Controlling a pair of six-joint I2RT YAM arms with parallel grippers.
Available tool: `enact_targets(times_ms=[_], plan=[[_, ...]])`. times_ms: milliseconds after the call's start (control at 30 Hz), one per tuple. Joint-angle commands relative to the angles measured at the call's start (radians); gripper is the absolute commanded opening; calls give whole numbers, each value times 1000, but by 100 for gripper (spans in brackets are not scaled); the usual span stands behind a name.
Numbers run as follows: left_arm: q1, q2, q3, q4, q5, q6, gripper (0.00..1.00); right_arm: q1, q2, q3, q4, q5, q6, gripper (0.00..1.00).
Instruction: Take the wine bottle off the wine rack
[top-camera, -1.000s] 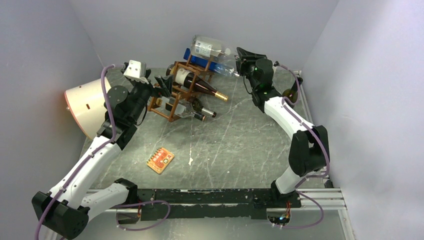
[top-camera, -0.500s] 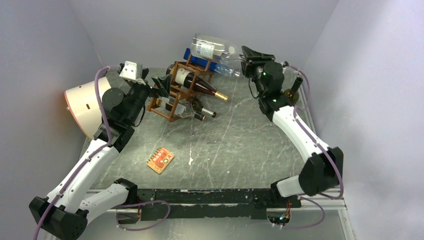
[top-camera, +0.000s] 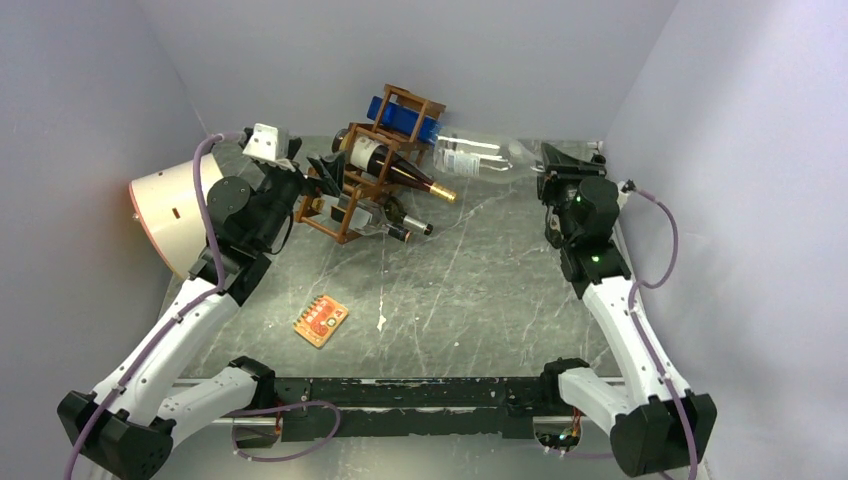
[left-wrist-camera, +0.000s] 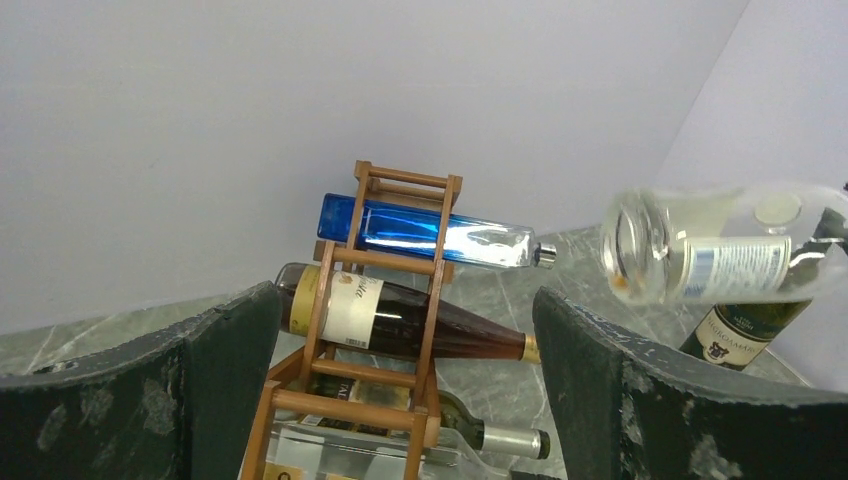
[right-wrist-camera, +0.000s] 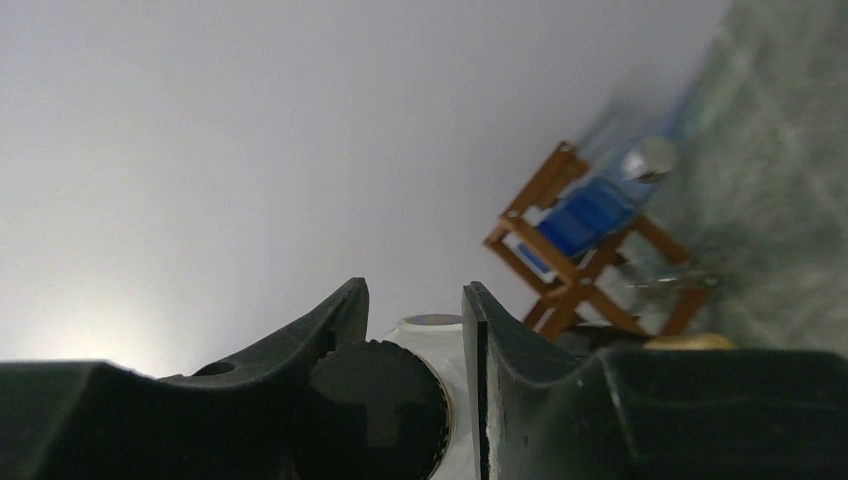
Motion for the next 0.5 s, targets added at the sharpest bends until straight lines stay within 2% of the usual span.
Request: enact_targets(times_ms=[0,267,467], plan=[[-15,13,22,13,-3,10,99,-31,-131,9,54,-38,44,0],[-32,33,26,5,-15,23,99,-66,-208,-24,-157,-95,-163,0],[-43,43,28,2,-34,38,99,-66,-242,-47,-251,-75,-449,0]])
